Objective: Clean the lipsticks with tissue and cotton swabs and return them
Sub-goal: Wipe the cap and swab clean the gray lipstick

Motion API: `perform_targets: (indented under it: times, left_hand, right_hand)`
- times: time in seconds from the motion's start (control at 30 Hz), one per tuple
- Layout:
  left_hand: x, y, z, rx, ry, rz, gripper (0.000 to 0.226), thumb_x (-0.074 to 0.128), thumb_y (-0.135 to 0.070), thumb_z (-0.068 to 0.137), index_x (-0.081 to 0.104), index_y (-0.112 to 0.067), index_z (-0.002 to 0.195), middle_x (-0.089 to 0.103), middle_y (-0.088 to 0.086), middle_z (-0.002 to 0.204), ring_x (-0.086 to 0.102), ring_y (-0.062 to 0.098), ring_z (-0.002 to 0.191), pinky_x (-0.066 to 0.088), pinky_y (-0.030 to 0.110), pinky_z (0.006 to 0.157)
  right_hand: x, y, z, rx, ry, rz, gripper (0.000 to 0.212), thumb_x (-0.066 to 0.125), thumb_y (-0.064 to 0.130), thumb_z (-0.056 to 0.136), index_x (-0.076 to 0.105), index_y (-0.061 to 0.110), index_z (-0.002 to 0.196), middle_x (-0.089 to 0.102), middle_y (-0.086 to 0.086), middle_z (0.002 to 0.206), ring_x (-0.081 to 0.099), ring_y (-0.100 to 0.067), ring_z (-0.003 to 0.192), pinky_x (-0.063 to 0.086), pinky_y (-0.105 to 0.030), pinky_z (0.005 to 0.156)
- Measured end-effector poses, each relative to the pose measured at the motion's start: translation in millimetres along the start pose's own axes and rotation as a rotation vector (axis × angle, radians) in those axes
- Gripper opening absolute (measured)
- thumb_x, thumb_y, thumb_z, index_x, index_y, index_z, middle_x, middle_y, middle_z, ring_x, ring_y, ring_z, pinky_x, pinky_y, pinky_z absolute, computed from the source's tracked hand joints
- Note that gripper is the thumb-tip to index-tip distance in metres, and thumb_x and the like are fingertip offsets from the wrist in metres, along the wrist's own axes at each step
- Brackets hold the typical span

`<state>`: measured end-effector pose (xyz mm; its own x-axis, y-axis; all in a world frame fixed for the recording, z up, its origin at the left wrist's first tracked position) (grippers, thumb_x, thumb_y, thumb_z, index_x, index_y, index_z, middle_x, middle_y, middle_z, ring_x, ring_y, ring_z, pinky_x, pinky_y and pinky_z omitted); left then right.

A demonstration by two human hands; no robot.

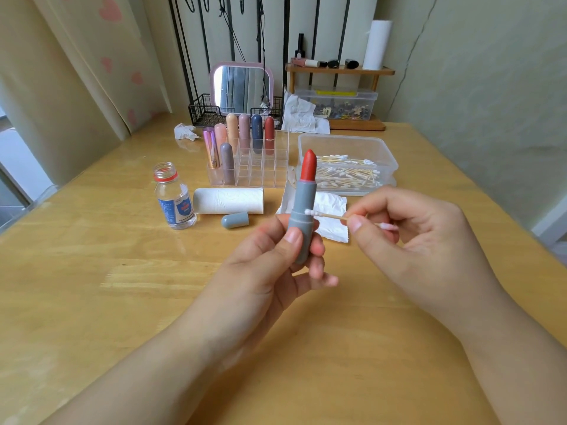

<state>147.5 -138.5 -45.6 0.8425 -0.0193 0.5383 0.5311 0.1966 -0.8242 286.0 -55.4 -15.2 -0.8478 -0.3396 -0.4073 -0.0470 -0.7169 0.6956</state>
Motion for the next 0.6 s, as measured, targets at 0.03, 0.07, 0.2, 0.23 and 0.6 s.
perform_targets:
  times: [0.03,0.07,0.2,0.23,0.6]
  left_hand:
    - [-0.1,0.4,-0.1,-0.002,0.001,-0.005,0.019,0.046,-0.017,0.087,0.057,-0.003,0.094,0.057,0.006,0.075,0.051,0.014,0.062,0.054,0.033,0.069]
    - [-0.3,0.7,-0.1,-0.005,0.0,-0.017,0.021,0.046,-0.018,0.087,0.059,-0.002,0.095,0.057,0.007,0.075,0.051,0.014,0.061,0.054,0.033,0.069]
    - [-1.1,1.8,1.0,-0.023,-0.011,-0.087,0.027,0.048,-0.021,0.086,0.064,-0.001,0.097,0.052,0.005,0.07,0.045,0.014,0.056,0.054,0.035,0.066]
    - [-1.2,1.7,1.2,-0.026,-0.01,-0.096,0.027,0.05,-0.022,0.087,0.062,-0.001,0.099,0.051,0.004,0.07,0.044,0.013,0.055,0.054,0.034,0.066]
    - [0.5,-4.4,-1.8,0.023,-0.028,-0.011,0.007,0.049,-0.013,0.085,0.047,-0.008,0.09,0.048,0.002,0.068,0.043,0.013,0.055,0.052,0.03,0.066]
  right_hand:
    - [-0.8,-0.3,0.1,0.003,-0.003,-0.002,0.012,0.058,0.029,0.078,0.063,0.021,0.07,0.049,-0.012,0.058,0.039,-0.017,0.053,0.034,-0.015,0.051]
    - [-0.8,-0.3,0.0,0.002,-0.003,-0.003,0.012,0.058,0.029,0.078,0.063,0.022,0.07,0.049,-0.012,0.058,0.039,-0.017,0.053,0.034,-0.015,0.051]
    - [2.2,1.2,-0.7,-0.01,0.019,-0.005,0.011,0.057,0.029,0.079,0.063,0.023,0.071,0.047,-0.01,0.056,0.038,-0.017,0.053,0.034,-0.017,0.051]
    - [2.0,1.0,-0.6,-0.009,0.022,-0.004,0.012,0.057,0.029,0.079,0.063,0.023,0.071,0.046,-0.01,0.056,0.038,-0.017,0.053,0.034,-0.018,0.051]
    - [1.4,-0.2,-0.4,0.0,0.017,0.034,0.012,0.058,0.03,0.079,0.064,0.022,0.073,0.048,-0.014,0.058,0.038,-0.018,0.053,0.034,-0.013,0.052]
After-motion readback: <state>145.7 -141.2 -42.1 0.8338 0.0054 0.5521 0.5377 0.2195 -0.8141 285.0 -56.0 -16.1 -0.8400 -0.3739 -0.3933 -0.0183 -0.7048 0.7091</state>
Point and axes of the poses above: each hand's wrist, its own z-axis towards the middle knuckle, its own x-axis out of the palm, y = z × x, the point moved 1 cm from there along z, towards the middle knuckle
